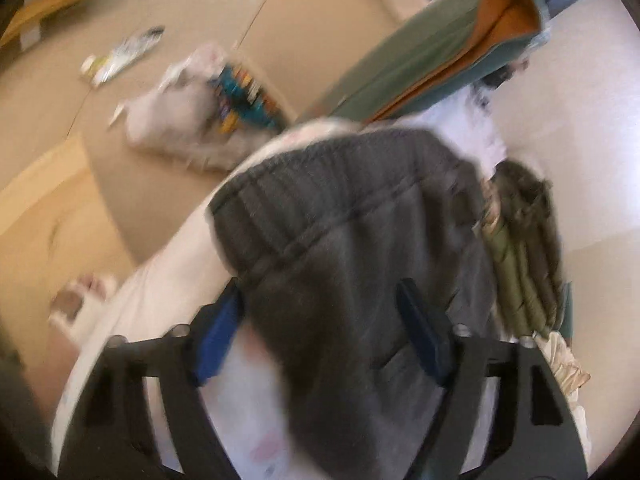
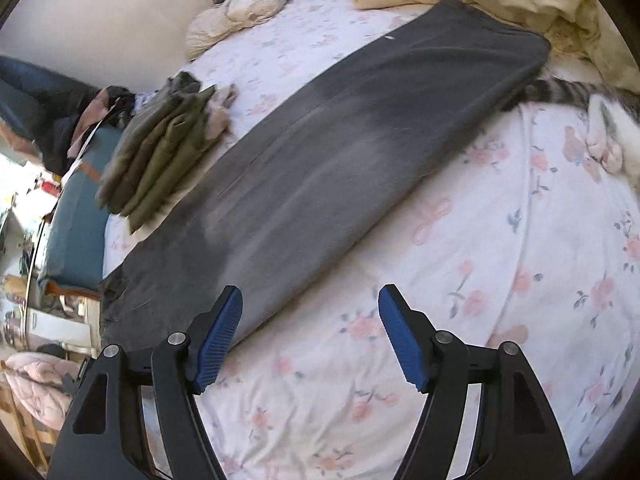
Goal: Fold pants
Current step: 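Grasp the waistband corner with the left tool and lift it up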
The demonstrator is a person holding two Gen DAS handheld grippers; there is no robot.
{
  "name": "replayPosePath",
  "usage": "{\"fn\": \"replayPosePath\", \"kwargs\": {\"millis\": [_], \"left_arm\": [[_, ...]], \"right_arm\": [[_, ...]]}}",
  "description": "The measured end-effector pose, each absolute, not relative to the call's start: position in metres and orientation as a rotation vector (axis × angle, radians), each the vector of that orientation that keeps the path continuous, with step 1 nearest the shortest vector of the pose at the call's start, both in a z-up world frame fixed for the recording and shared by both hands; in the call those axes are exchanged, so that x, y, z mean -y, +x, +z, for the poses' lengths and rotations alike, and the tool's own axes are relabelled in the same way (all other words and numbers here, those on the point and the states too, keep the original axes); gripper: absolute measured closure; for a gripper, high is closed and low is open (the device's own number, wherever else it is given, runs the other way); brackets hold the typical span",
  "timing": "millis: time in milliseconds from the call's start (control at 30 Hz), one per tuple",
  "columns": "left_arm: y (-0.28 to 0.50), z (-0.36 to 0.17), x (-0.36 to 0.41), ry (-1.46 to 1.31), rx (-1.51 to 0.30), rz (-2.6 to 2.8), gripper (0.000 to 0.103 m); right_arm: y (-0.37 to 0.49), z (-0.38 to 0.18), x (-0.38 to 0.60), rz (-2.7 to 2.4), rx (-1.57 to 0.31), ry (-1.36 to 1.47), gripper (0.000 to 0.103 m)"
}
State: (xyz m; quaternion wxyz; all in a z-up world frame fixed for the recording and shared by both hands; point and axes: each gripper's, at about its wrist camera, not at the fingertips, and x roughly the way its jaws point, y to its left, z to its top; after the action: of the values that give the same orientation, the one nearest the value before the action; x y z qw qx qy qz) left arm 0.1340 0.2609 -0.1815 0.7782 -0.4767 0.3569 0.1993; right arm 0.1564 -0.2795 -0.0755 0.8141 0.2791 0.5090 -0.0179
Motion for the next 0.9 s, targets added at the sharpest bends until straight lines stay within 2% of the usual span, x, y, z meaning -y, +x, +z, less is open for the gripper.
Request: {"fn": "replayPosePath", "kwargs": {"millis": [100,167,200,233,267,333,400,433,467,600,700,833,900], "left_arm": [[0.152,-0.166,-0.26,-0.99,-0.71,0.371,0.031],[0.169,-0.165,-0.254,-0.924,-0.733,0.348,0.03],[0.174,-0.169,-0.254,-0.917,-0.746,0.357,0.027],[0.179,-0.176,-0.257,-0.923,-0.775,0.373,0.018],[0.182,-0.185,-0.261,-0.94,-0.813,0.4,0.016],[0.18,-0.193,-0.268,-0.991,-0.811,0.447,0.02],[0.179,-0.186,-0.268,-0.977,-0.788,0.462,0.04],[0.179,-0.18,-0.267,-0.959,-0.777,0.472,0.063],[0.18,-0.168,-0.261,-0.919,-0.747,0.443,0.081],[0.182,-0.12,-0.229,-0.713,-0.65,0.356,0.083],[0.179,-0.094,-0.215,-0.691,-0.557,0.292,0.084],[0.19,-0.114,-0.224,-0.742,-0.64,0.355,0.082],[0.187,-0.129,-0.234,-0.816,-0.659,0.398,0.075]], "right_arm": [[0.164,-0.091,0.292,-0.059,-1.098,0.7,0.03],[0.168,-0.099,0.295,-0.065,-1.115,0.747,0.03],[0.171,-0.103,0.294,-0.064,-1.127,0.762,0.03],[0.176,-0.107,0.292,-0.059,-1.138,0.763,0.03],[0.177,-0.107,0.291,-0.055,-1.143,0.753,0.03],[0.184,-0.106,0.283,-0.042,-1.152,0.684,0.03],[0.187,-0.103,0.279,-0.033,-1.149,0.635,0.03],[0.188,-0.102,0.28,-0.029,-1.147,0.622,0.03],[0.19,-0.102,0.279,-0.029,-1.146,0.613,0.03],[0.197,-0.103,0.283,-0.036,-1.151,0.608,0.03],[0.195,-0.102,0.286,-0.026,-1.153,0.646,0.03],[0.189,-0.098,0.283,0.015,-1.155,0.7,0.03],[0.188,-0.094,0.281,0.016,-1.146,0.678,0.03]]}}
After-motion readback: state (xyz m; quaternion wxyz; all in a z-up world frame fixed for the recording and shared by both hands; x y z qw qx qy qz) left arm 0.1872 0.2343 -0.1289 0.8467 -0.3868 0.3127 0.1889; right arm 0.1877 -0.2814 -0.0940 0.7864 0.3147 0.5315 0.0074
